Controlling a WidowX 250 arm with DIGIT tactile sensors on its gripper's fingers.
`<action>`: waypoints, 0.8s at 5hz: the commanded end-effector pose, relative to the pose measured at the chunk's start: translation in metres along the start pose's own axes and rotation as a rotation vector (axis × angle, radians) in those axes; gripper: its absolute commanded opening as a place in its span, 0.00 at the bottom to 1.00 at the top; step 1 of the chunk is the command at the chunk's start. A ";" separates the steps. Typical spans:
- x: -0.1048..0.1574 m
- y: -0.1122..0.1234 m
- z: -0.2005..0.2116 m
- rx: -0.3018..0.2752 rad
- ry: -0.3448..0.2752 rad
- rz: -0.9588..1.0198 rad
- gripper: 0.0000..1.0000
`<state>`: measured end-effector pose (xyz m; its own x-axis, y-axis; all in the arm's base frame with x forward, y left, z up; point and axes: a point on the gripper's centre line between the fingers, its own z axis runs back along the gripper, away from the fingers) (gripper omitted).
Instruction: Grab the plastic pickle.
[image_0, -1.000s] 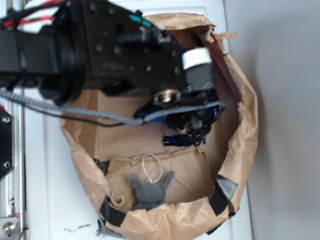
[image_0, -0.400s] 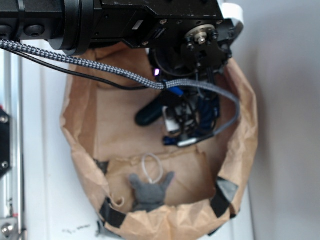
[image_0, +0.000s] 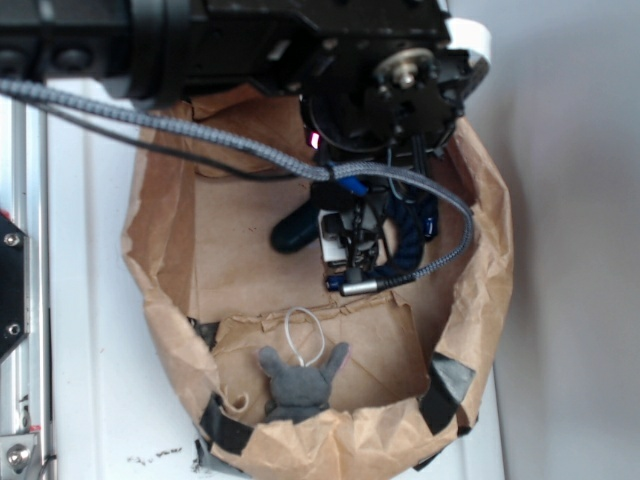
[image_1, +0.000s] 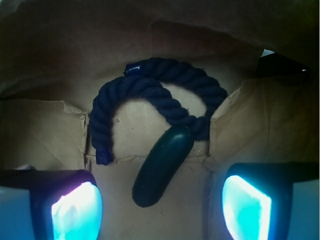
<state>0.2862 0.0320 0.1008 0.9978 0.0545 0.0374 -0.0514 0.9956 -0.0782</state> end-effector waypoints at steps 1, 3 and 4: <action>0.012 0.010 0.026 0.008 -0.090 0.011 1.00; 0.009 0.009 0.012 -0.044 -0.100 0.070 1.00; 0.001 0.008 -0.003 -0.026 -0.146 0.154 1.00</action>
<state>0.2791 0.0260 0.0762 0.9759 0.1958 0.0964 -0.1844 0.9760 -0.1157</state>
